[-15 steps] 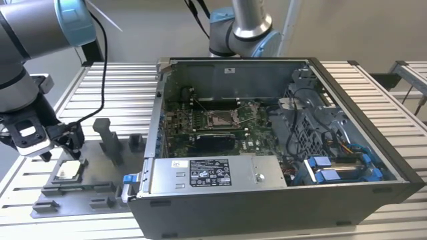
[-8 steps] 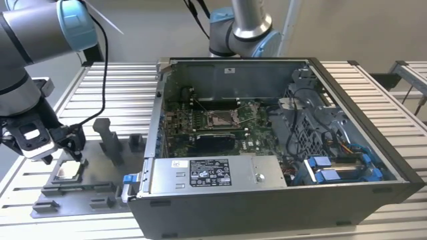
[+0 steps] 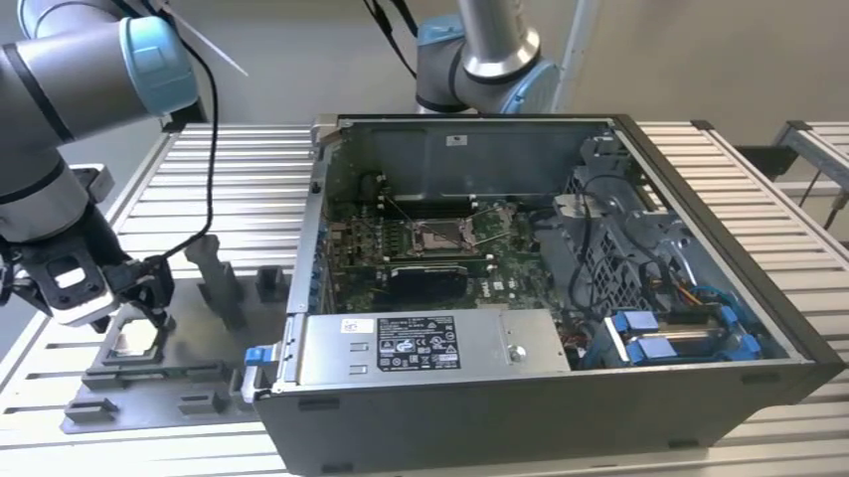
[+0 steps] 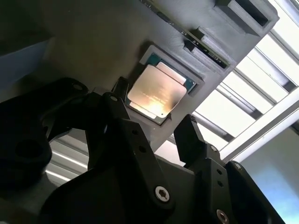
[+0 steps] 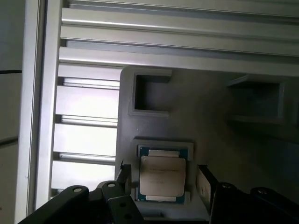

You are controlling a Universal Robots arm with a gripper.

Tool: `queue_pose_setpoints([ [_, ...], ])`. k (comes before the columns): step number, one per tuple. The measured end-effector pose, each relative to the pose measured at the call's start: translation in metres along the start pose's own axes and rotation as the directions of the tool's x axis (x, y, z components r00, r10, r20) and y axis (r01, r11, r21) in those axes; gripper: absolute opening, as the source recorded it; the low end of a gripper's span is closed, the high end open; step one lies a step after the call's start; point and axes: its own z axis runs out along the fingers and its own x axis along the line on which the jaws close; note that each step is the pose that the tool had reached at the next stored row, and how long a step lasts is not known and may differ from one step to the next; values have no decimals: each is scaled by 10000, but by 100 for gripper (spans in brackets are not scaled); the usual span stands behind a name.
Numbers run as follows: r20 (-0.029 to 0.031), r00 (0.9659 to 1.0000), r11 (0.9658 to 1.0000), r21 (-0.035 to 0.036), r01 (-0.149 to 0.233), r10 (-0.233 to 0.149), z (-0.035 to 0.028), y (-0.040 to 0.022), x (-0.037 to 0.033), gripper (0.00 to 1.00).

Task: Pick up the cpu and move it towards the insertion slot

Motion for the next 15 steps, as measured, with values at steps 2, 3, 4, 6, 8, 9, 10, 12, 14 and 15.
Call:
queue_pose_setpoints([
  [2, -1, 10000, 10000, 1, 3, -3, 23, -2, 1, 100],
  [3, -1, 10000, 10000, 1, 4, -4, 39, -3, 1, 100],
  [4, -1, 10000, 10000, 1, 5, -5, 55, -5, 1, 100],
  [6, -2, 10000, 10000, 1, 5, -5, 80, -11, 2, 100],
  [8, -2, 10000, 10000, 1, 6, -6, 94, -23, 2, 100],
  [9, -1, 10000, 10000, 0, 5, -5, 100, -28, 3, 100],
  [10, -2, 10000, 10000, 1, 5, -5, 105, -34, 3, 100],
  [12, 0, 10000, 10000, 0, 5, -5, 115, -43, 4, 100],
  [14, 1, 10000, 10000, 0, 5, -5, 126, -51, 4, 100],
  [15, 0, 10000, 10000, 0, 4, -4, 131, -53, 4, 100],
])
